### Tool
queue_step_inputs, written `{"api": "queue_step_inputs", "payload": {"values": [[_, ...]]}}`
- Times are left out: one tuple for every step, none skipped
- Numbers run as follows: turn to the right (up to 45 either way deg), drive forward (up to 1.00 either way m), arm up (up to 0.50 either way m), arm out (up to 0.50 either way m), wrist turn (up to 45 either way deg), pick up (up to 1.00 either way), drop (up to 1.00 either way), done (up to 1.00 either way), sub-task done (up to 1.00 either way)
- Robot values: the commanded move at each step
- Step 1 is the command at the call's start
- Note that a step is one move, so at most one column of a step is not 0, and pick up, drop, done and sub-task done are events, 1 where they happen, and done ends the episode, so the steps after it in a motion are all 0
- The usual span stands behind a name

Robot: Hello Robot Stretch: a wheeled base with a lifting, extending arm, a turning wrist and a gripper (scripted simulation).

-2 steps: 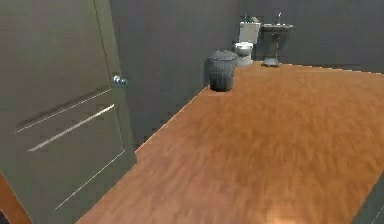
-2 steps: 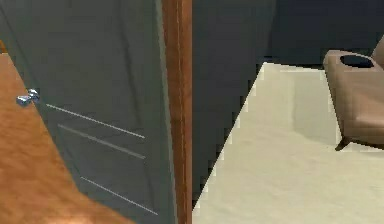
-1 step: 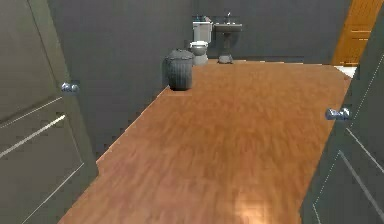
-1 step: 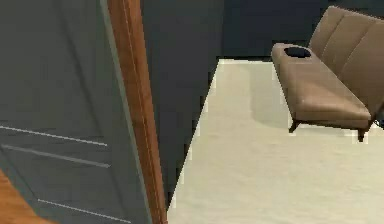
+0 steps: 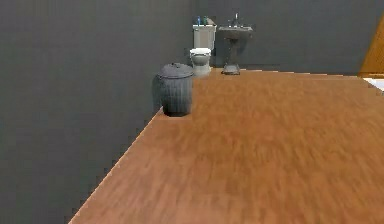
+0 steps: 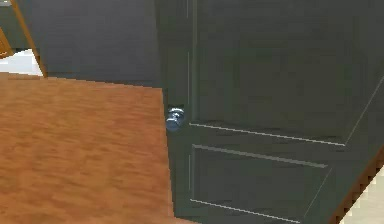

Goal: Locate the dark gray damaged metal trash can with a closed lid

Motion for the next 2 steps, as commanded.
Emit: {"api": "queue_step_inputs", "payload": {"values": [[0.0,1.00,0.00,0.00,0.0,0.00,0.00,0.00,0.00],[6.0,0.00,0.00,0.00,0.0,0.00,0.00,0.00,0.00]]}}
